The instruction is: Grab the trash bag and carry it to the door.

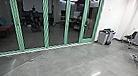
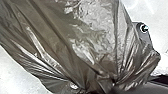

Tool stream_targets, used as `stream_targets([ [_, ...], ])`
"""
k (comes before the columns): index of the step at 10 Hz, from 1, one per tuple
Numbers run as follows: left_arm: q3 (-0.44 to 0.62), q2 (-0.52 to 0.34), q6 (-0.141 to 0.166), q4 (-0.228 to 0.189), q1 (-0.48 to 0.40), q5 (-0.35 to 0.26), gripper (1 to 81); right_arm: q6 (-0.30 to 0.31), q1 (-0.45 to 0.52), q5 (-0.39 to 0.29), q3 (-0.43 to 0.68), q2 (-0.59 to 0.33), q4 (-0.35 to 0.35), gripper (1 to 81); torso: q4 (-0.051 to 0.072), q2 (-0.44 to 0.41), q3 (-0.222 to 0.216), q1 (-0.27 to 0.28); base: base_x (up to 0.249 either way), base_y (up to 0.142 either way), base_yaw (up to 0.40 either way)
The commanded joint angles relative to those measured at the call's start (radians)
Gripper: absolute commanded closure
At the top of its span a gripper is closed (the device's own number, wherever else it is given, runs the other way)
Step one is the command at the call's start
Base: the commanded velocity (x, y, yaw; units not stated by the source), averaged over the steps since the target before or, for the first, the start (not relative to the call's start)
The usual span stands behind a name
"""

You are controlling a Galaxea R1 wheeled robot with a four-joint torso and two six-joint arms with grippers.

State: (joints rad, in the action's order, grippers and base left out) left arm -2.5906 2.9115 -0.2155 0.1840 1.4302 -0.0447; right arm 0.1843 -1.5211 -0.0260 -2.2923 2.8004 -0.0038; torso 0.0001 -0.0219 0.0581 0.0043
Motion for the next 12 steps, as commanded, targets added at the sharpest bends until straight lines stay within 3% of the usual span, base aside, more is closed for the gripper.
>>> stream_targets([
  [1, 0.003, -0.011, -0.008, 0.003, -0.053, -0.057, 81.1, 0.0, 0.043, -0.058, 0.013, -0.008, -0.007, 1.0, 0.0, 0.0, 0.0, 0.0, 0.139, -0.076, 0.0],
  [3, 0.003, -0.011, -0.008, 0.003, -0.053, -0.057, 81.1, 0.0, 0.043, -0.058, 0.013, -0.008, -0.007, 1.0, 0.0, 0.0, 0.0, 0.0, 0.136, -0.067, 0.0],
  [12, 0.004, -0.009, -0.008, 0.0, -0.053, -0.057, 81.1, 0.0, 0.044, -0.058, 0.01, -0.008, -0.007, 1.0, 0.0, 0.0, 0.0, -0.001, 0.137, 0.0, 0.0],
])
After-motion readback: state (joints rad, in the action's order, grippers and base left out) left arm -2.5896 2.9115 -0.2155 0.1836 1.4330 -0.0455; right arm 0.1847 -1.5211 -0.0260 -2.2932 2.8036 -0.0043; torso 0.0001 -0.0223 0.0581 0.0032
